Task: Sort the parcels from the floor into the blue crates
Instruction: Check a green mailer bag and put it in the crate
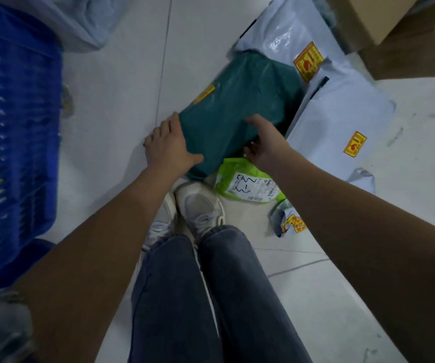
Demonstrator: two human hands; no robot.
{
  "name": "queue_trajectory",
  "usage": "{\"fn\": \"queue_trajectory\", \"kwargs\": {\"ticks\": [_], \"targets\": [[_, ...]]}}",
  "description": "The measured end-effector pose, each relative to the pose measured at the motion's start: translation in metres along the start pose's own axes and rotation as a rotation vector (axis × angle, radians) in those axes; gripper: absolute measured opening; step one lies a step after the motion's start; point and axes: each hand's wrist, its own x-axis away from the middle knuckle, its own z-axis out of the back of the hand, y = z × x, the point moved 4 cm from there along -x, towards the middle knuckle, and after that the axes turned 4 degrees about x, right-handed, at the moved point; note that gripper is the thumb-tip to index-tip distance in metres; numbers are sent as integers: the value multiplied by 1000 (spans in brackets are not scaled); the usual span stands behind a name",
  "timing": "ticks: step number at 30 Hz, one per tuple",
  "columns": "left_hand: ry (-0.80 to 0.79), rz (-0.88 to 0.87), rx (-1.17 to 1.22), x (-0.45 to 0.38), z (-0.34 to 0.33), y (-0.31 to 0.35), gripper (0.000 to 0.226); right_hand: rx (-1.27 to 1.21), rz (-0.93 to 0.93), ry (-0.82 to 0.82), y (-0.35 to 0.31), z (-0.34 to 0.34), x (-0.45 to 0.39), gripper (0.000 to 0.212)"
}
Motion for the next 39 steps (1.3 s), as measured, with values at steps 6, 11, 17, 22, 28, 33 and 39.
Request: {"fn": "queue_trajectory", "kwargs": {"ticks": [6,11,17,22,28,33,39], "targets": [[1,26,57,12,11,-21,94,219,77,-124,-4,-18,11,29],[-83,126,479,20,19,-44,85,311,154,-249,-7,-60,25,57],[90,295,906,37,27,-72,63,694,294,-321,-12,-96,46,85],[59,291,868,65,36,-73,64,638,260,-233,9,-84,70,70],[63,176,958,98,78,-9,56,702,578,25,22,-63,141,45],[52,195,1335,118,117,34,49,941,903,96,17,-62,199,50],[369,202,1232,148,155,17,63,1195,1341,-104,21,-74,254,68]]}}
